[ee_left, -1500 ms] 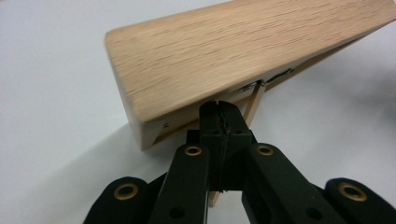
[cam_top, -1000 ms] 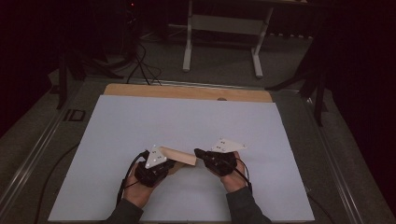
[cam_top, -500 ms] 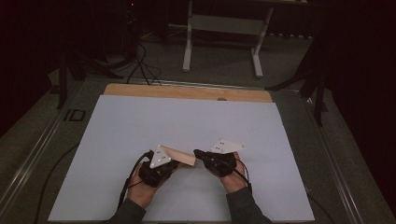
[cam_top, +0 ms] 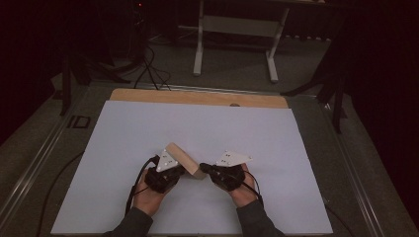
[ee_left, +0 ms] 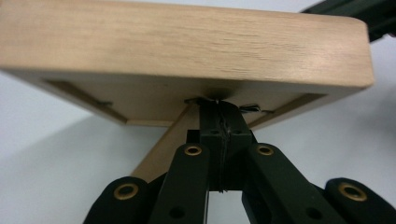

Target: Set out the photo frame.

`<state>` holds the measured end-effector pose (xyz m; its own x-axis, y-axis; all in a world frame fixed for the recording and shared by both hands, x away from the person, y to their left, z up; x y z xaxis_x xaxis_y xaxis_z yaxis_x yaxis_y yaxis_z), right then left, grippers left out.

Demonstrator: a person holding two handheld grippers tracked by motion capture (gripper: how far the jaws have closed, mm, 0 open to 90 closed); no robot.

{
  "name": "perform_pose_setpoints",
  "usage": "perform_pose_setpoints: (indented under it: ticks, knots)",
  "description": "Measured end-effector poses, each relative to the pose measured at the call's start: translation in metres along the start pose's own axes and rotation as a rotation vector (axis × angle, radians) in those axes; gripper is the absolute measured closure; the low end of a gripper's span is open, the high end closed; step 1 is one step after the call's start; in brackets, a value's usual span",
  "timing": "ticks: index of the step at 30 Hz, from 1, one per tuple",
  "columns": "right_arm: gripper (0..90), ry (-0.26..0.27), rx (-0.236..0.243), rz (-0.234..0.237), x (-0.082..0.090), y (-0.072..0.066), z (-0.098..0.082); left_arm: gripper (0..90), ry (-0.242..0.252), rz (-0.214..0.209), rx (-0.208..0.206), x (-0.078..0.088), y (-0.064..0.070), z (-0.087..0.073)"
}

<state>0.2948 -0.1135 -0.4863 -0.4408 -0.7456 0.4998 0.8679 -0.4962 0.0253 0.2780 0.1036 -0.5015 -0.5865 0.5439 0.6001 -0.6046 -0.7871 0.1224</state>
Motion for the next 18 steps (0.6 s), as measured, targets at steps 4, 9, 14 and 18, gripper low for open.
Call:
perform_pose_setpoints:
  ticks: [4, 9, 14, 18]
  knots:
    - [89.6, -0.005, 0.003, 0.007, -0.003, -0.003, 0.000, 89.5, -0.003, 0.005, 0.006, -0.002, -0.003, 0.000]
    - [89.6, -0.010, 0.009, 0.013, -0.006, -0.005, 0.000, 89.6, -0.001, 0.007, 0.016, -0.005, -0.006, 0.001]
    - [89.6, -0.012, 0.016, 0.019, -0.009, -0.009, 0.001, 89.6, 0.006, 0.015, 0.025, -0.007, -0.009, 0.001]
    - [89.6, -0.016, 0.031, 0.017, -0.013, -0.012, 0.002, 89.6, 0.009, 0.014, 0.037, -0.009, -0.012, 0.001]
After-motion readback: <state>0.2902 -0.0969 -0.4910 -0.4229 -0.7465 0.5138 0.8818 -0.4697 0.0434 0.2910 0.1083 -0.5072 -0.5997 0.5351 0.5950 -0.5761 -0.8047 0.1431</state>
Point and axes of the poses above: each handheld gripper's, and its own axes: x roughly backward along the jaws, z roughly out of its top, y roughly to its right, the point moved 1 cm from there along -x, roughly forward along the jaws, and after that the axes turned 5 degrees about x, right-handed, at the moved point
